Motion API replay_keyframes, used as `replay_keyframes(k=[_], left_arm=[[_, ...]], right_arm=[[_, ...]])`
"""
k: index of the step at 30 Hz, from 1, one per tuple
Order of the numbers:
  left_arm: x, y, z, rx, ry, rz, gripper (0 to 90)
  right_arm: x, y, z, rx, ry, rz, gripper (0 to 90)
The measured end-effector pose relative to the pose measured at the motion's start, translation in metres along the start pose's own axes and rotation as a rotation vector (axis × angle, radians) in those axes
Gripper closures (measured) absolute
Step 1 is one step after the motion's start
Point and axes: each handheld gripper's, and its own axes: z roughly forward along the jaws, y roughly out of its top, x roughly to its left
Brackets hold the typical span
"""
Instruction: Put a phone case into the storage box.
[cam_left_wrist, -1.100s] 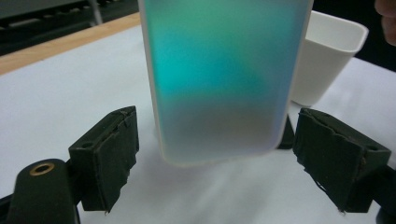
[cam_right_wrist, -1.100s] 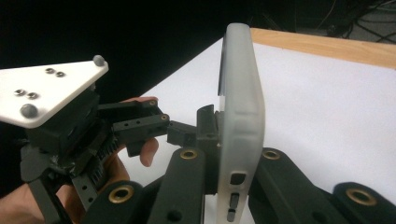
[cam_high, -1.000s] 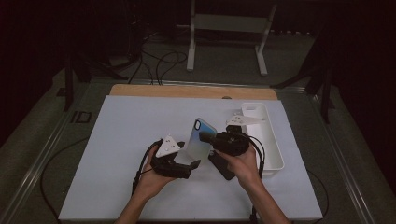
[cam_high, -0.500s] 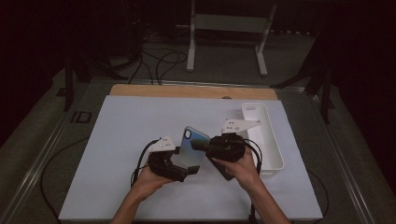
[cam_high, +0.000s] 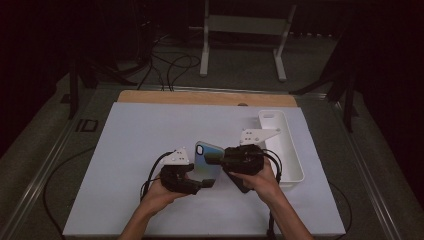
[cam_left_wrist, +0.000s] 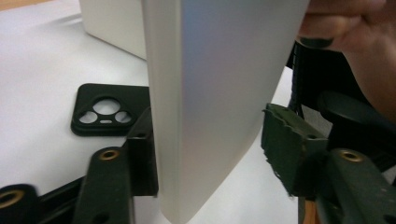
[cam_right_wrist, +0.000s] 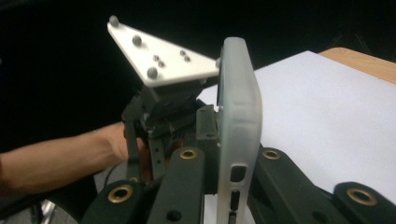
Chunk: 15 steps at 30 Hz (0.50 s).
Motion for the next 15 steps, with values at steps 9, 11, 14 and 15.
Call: replay_keyframes(k=[9, 11, 14, 15], left_arm=[[-0.0018, -0.0013, -0.0006, 0.011, -0.027, 0.036, 58.1], [-0.0016, -0.0016, -0.0007, 0.014, -0.033, 0.040, 63.7], [-0.0004, -0.0017, 0.0003, 0.026, -0.033, 0.031, 72.9], [-0.0001, -0.0019, 0.0008, 0.029, -0.038, 0.028, 74.6]], right_arm=[[0.0015, -0.0007, 0.0040, 0.005, 0.006, -0.024, 85.5], [0.0003, 0.0001, 0.0025, 0.013, -0.008, -0.042, 80.9], [0.0001, 0.0007, 0.0018, 0.020, -0.058, -0.067, 70.9], [-0.0001, 0.0006, 0.0021, 0.019, -0.058, -0.059, 69.5]])
